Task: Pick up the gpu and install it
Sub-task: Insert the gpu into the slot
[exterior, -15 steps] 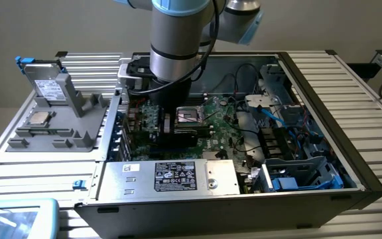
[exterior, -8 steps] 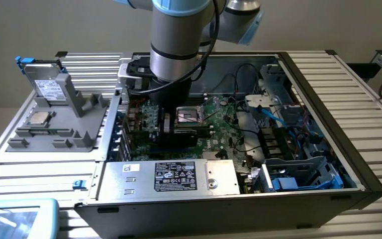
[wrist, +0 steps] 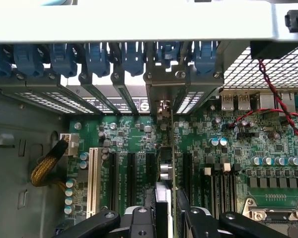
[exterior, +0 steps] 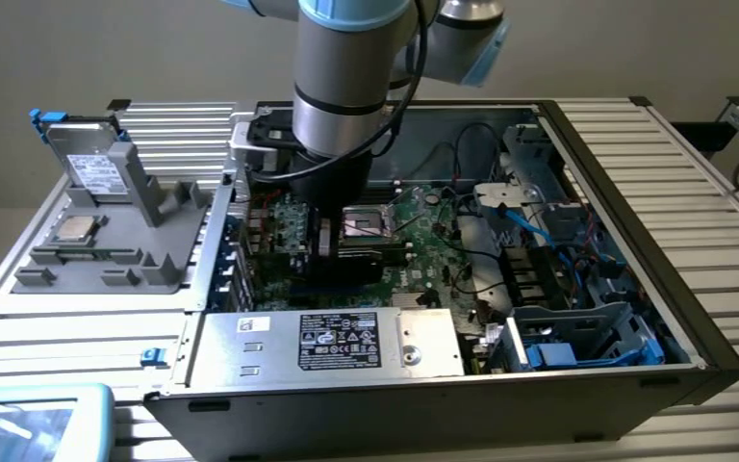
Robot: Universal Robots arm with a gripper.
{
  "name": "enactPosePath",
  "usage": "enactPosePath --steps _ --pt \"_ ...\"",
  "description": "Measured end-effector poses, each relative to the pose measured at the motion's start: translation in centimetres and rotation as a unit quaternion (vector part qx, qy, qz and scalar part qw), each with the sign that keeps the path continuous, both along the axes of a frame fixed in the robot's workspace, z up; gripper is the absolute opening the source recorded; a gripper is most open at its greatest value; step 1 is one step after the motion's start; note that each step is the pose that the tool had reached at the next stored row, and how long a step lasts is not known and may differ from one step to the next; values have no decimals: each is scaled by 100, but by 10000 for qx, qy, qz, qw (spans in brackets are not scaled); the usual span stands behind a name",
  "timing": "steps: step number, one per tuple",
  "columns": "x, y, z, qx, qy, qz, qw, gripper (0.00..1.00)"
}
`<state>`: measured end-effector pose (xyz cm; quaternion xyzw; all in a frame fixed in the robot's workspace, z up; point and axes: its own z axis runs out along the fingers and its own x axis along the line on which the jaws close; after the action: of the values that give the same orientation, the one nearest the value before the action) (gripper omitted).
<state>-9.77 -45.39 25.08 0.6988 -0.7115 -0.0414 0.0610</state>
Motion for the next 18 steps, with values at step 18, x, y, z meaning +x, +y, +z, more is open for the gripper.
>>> enactPosePath --steps 18 --pt "1 8 -23 1 32 1 10000 27"
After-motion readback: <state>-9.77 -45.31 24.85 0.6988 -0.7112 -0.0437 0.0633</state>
